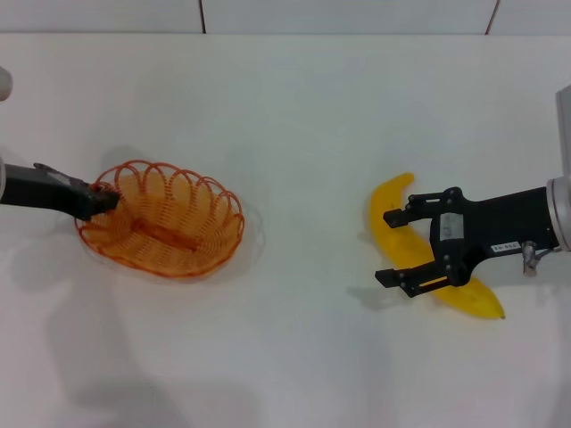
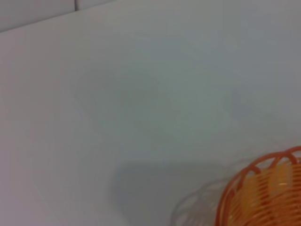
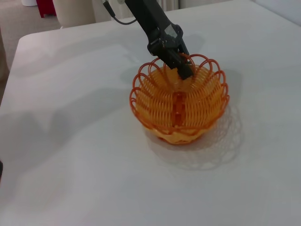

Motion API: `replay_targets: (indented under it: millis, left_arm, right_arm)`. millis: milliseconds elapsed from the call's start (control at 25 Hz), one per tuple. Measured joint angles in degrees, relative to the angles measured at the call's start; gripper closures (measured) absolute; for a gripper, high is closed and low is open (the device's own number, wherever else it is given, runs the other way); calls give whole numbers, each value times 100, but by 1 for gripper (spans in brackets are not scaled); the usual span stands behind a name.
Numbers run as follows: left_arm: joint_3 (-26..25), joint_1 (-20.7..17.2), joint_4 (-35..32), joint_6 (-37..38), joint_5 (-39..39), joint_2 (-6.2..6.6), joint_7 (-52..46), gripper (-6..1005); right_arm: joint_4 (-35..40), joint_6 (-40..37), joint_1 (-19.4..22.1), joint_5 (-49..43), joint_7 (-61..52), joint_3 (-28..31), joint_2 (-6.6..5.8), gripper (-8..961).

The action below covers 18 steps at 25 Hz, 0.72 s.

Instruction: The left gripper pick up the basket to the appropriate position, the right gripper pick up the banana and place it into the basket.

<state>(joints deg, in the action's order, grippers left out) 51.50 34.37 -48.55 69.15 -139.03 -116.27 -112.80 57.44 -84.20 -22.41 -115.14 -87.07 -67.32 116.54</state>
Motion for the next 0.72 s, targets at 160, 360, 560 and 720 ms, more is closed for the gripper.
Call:
replay_targets:
  millis: [160, 360, 560, 720]
  left_arm:
    - [-48, -1, -22, -35, 39, 7, 2, 887]
    - [-23, 34, -26, -52, 61, 5, 34, 903]
    - [-11, 149, -30, -77, 334, 2, 144, 906]
    - [-8, 276, -31, -125, 493, 5, 181, 908]
  right_arm:
    - [-2, -12, 0, 0, -1, 13, 0, 73]
    - [8, -20, 0, 12, -3, 24, 0, 73]
    - [-3, -47, -17, 23, -3, 12, 0, 73]
    - [-3, -62, -33, 25, -3, -15, 0, 73]
